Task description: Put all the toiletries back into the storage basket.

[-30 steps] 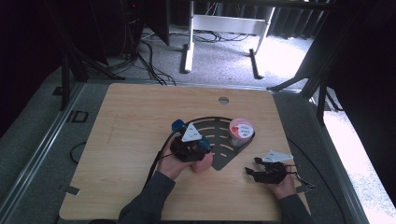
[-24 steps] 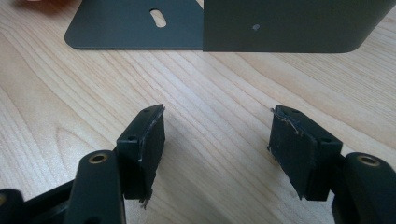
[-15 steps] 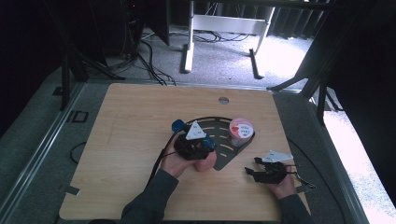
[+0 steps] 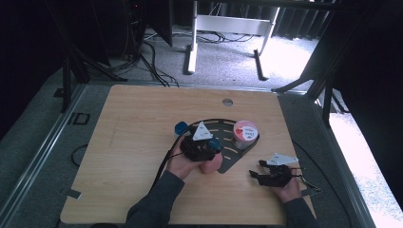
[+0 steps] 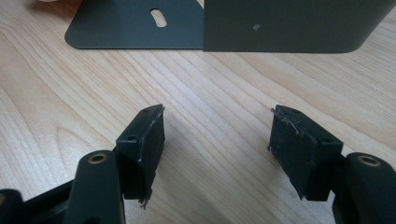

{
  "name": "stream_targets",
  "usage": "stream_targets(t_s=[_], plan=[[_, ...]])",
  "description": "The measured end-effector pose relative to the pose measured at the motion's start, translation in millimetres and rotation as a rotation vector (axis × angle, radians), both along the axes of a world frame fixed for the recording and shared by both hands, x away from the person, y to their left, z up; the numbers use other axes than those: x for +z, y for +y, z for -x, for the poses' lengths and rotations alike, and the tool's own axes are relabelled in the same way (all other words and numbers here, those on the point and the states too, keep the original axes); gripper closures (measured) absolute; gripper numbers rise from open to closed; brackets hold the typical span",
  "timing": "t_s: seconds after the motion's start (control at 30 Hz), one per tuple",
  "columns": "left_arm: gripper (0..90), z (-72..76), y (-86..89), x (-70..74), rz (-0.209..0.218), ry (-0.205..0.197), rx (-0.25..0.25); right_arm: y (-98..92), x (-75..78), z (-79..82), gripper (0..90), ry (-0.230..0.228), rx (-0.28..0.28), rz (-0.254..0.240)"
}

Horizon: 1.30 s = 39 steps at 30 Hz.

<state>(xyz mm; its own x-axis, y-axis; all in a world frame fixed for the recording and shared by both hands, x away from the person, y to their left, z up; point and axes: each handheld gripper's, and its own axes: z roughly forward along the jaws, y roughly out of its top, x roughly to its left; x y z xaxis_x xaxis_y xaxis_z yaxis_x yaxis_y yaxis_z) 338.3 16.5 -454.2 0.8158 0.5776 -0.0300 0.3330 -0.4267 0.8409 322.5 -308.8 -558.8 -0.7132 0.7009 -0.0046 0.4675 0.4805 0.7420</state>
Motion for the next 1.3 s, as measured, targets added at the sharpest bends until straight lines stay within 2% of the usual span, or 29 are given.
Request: stream_targets(t_s=[0.3, 1.3], plan=[[52.7, -5.4, -6.1, 0.3, -0.019, -0.009, 0.008, 0.1, -0.1, 0.0, 35.1, 0.0, -0.001, -0.001], [52.8, -30.7, -15.3, 1.6, -0.008, 0.004, 0.065, 0.1, -0.1, 0.0, 35.1, -0.001, 0.0, -0.001]])
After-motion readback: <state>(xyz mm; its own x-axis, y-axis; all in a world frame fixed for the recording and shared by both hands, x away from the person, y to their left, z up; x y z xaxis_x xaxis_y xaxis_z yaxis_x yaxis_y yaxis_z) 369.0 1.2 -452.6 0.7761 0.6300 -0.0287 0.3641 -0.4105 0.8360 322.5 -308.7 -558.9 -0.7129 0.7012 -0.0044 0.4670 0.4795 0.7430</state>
